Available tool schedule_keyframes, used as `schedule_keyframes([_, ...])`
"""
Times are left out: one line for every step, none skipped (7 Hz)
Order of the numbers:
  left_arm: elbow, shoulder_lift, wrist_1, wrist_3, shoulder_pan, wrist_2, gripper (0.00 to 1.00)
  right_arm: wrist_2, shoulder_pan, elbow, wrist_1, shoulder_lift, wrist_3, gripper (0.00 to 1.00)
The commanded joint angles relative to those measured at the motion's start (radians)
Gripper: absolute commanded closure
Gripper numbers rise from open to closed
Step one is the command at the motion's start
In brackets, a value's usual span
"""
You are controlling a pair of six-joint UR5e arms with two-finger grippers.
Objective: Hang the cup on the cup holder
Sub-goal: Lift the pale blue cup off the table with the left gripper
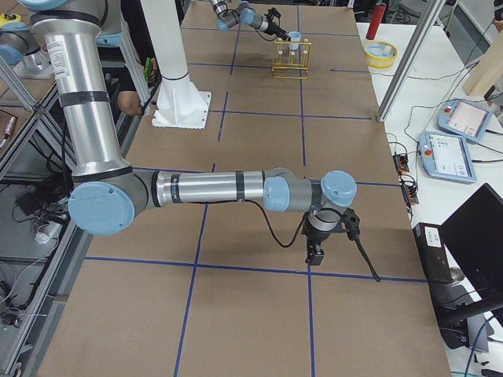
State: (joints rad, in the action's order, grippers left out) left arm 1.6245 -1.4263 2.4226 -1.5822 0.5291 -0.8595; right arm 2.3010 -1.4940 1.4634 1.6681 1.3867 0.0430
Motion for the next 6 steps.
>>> schedule_keyframes([-0.061, -0.042, 0.0, -0.004, -0.003, 0.068, 0.0, 0.0, 0.001, 0.0, 0.001, 0.0, 0.0, 0.0])
schedule_keyframes([-0.093, -0.061, 0.0, -0.005, -0.003, 0.097, 0.0, 0.0, 0.0, 0.0, 0.001, 0.0, 0.0, 0.0])
schedule_keyframes([-0.125, -0.086, 0.0, -0.053, -0.003, 0.111, 0.0, 0.0, 0.0, 0.0, 0.001, 0.0, 0.0, 0.0])
schedule_keyframes([-0.149, -0.101, 0.0, -0.065, -0.003, 0.111, 0.0, 0.0, 0.0, 0.0, -0.001, 0.0, 0.0, 0.0])
schedule_keyframes([-0.158, -0.103, 0.0, -0.065, -0.003, 0.114, 0.0, 0.0, 0.0, 0.0, 0.001, 0.0, 0.0, 0.0])
schedule_keyframes([-0.188, -0.117, 0.0, -0.068, -0.004, 0.152, 0.0, 0.0, 0.0, 0.0, 0.001, 0.0, 0.0, 0.0])
